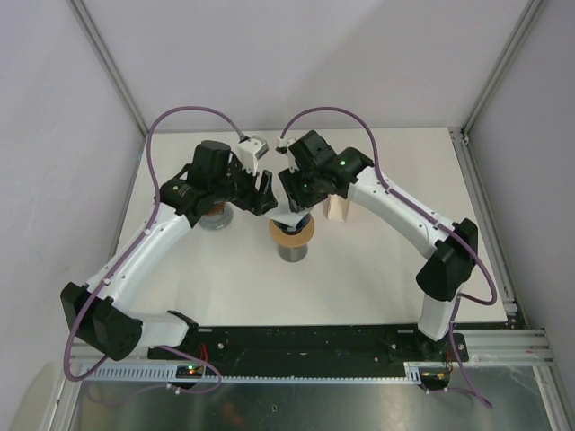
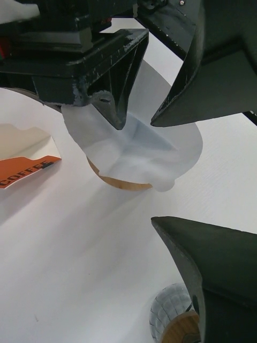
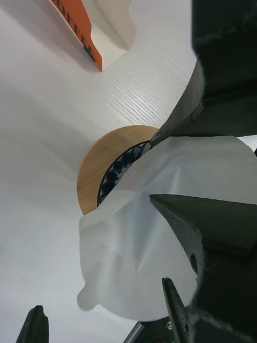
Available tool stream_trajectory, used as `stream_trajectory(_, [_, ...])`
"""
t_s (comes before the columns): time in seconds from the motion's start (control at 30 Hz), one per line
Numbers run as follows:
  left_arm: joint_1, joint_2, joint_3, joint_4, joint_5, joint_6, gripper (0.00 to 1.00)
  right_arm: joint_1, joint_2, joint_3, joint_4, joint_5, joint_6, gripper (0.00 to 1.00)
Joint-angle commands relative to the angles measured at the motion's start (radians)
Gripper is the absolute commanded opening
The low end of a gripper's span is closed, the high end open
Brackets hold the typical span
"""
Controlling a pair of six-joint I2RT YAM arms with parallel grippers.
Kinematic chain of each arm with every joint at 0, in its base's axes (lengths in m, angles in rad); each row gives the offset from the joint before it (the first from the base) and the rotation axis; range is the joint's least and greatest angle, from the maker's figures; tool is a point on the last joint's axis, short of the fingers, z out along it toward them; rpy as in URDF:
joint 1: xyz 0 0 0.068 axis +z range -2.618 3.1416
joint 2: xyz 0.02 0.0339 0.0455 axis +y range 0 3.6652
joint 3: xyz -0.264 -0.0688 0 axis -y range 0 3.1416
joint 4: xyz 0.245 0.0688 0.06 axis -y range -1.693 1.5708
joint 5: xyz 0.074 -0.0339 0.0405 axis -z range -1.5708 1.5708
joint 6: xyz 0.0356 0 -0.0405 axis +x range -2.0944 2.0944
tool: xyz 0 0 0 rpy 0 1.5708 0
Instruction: Place the coffee filter in the dripper
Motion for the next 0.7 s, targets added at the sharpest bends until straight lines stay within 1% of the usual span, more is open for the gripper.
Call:
stream_trajectory(0.0, [0.005, -0.008, 0.007, 0.038, 0.021, 0.014, 0.72, -0.002, -0.075, 0.024, 0.030, 0.048, -0.028, 0.47])
stream_trajectory(0.27, [0.005, -0.018, 0.029, 0.038, 0.002, 0.016, 0.72, 0.008, -0.123, 0.030, 0.055, 0.123, -0.076, 0.55])
stream_trajectory(0.4, [0.012, -0.030, 0.038, 0.038, -0.035, 0.045, 0.74, 0.029, -0.148, 0.031, 0.090, 0.182, -0.116, 0.55])
stream_trajectory(0.43, [0.019, -0.033, 0.040, 0.038, -0.042, 0.047, 0.75, 0.038, -0.154, 0.028, 0.101, 0.185, -0.132, 0.53])
stream_trajectory(0.5, [0.043, -0.041, 0.044, 0.039, -0.043, 0.047, 0.76, 0.053, -0.163, 0.014, 0.131, 0.162, -0.151, 0.46])
stream_trajectory(0.57, [0.073, -0.046, 0.044, 0.039, -0.030, 0.043, 0.77, 0.059, -0.156, 0.006, 0.146, 0.127, -0.157, 0.37])
stream_trajectory(0.67, [0.122, -0.050, 0.033, 0.038, 0.000, 0.033, 0.77, 0.047, -0.121, 0.005, 0.141, 0.092, -0.159, 0.18])
